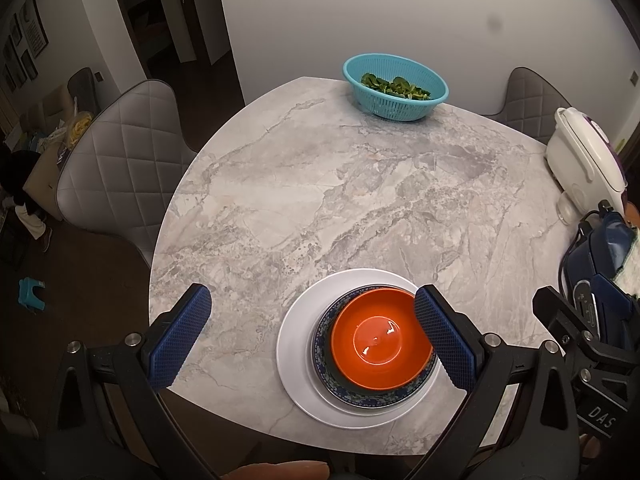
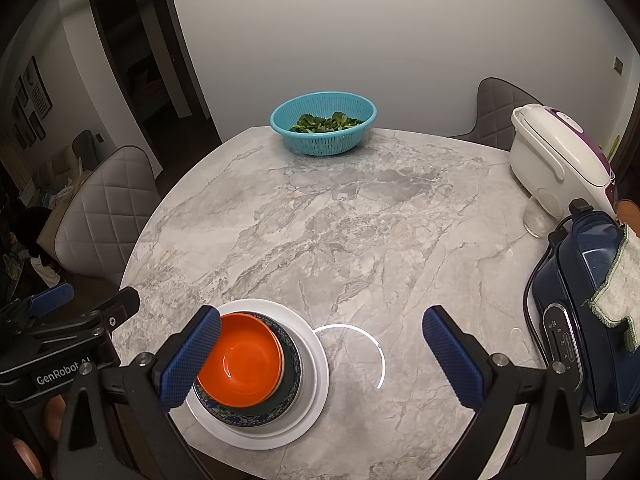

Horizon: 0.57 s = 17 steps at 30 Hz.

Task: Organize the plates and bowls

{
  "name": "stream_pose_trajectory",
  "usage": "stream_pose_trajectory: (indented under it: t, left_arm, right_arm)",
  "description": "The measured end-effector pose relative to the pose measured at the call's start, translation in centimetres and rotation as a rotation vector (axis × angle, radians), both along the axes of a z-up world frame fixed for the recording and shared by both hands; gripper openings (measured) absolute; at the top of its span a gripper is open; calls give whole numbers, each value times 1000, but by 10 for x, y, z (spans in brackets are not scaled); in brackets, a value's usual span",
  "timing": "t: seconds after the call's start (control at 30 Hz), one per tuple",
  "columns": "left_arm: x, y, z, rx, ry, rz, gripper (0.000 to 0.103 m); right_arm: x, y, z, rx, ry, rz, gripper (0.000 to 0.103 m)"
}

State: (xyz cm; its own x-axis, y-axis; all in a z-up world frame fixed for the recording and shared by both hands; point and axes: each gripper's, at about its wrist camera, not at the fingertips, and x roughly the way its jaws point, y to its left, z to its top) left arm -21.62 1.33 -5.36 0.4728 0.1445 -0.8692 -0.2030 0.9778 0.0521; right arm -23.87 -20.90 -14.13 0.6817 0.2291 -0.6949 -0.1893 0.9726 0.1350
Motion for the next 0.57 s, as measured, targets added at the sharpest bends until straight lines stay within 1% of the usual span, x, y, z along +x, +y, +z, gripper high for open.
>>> stream_pose_trajectory:
  t: [0.2,0.27,0.37,0.57]
  left_arm:
    - [1,1,-1,-6,1,2,103]
    - [-3,2,-1,-13,-16,8,103]
    - [-7,0,-2,1,-32,11,103]
    - [-7,-1,-4,-5,-30,10,103]
  right_arm:
    - [0,0,0,0,1,1,103]
    - [1,0,-1,-1,4,3,103]
    - [-3,0,-3,2,5,5,103]
    - [-5,0,-6,-1,11,10,103]
